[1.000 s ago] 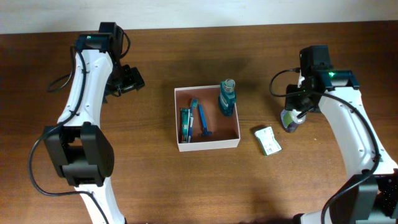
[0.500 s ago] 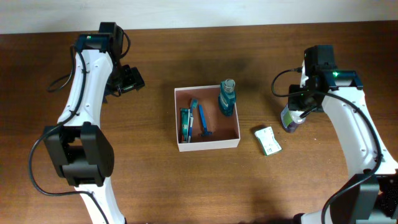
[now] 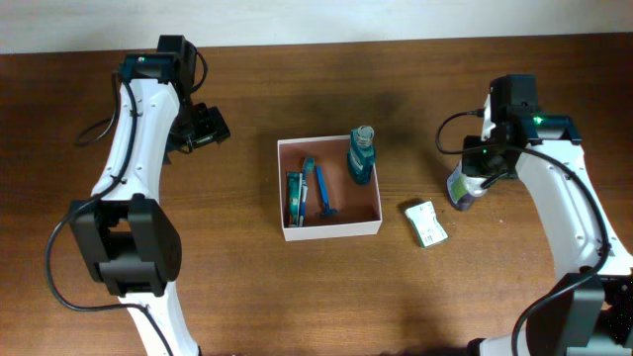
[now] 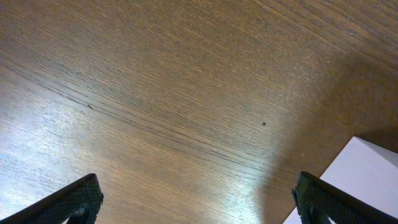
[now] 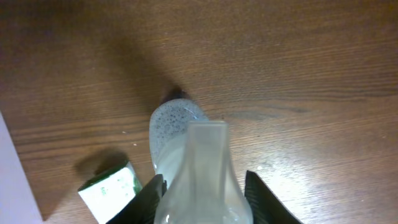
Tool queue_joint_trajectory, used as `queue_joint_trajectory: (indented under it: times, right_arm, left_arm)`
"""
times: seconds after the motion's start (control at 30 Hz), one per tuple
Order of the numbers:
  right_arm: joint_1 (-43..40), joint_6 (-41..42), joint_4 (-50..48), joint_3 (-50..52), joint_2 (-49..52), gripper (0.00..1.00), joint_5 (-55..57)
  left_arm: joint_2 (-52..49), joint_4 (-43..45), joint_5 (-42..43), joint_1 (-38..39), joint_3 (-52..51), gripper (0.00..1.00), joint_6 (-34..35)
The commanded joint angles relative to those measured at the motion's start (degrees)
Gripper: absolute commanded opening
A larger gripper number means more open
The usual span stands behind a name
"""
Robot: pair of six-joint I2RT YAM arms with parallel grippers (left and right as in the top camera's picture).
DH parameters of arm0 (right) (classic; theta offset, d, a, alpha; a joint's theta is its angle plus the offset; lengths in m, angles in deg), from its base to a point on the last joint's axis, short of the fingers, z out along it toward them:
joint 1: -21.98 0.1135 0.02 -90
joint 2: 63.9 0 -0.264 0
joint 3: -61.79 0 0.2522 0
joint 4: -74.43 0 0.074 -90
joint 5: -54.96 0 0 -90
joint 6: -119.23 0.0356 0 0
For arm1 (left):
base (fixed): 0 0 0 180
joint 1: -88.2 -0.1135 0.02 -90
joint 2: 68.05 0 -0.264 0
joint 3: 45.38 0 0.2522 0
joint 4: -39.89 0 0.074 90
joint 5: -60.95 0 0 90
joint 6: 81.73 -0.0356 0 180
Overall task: Pack container
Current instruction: 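Close the right gripper on the soap bottle pump and lift it, then carry the soap bottle over the pink box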
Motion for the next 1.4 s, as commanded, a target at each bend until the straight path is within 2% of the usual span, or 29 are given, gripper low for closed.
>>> queue_joint_trajectory:
  times: [0.0,0.1,0.23,0.3,0.6,0.93,1.1,1.37]
  right_arm:
    - [-1.0,0.0,-0.4,0.4,-0.5,0.33,-1.5]
    - [-0.9,0.0,-0.7,0.4,-0.5,0.32,-1.8]
    - [-0.9,0.0,-0.7,0.4,-0.5,0.21,-1.8]
    - [-0.9,0.0,-0.7,0.4,-0.5,0.19,-1.8]
    - [-0.9,0.0,-0.4,-0.6,-1.9,0.18,-2.9]
    - [-0.9,0.1,2.8,-1.2,-13.0,0.18,-3.0]
    - [-0.3,0.1,4.8,-1.2,-17.1,0.18,-7.9]
    - [9.0,1.3,8.6,-5.2,-19.2,0.18,-7.8]
  left_arm:
    - [1.6,0.0,-0.6,0.0,0.7,0.99,-0.1]
    - [1.6,0.0,-0.6,0.0,0.7,0.99,-0.1]
    - [1.6,0.0,-0.6,0.0,0.7,0.99,-0.1]
    - [1.6,0.0,-0.6,0.0,0.7,0.99,-0.1]
    - [1.6,0.0,-0.6,0.0,0.7,0.99,-0.1]
    - [1.6,0.0,-0.6,0.0,0.7,0.99,-0.1]
    - [1.6,0.0,-0.6,0.0,0.7,0.99,-0.1]
    - [1.6,0.0,-0.6,0.0,0.7,0.99,-0.1]
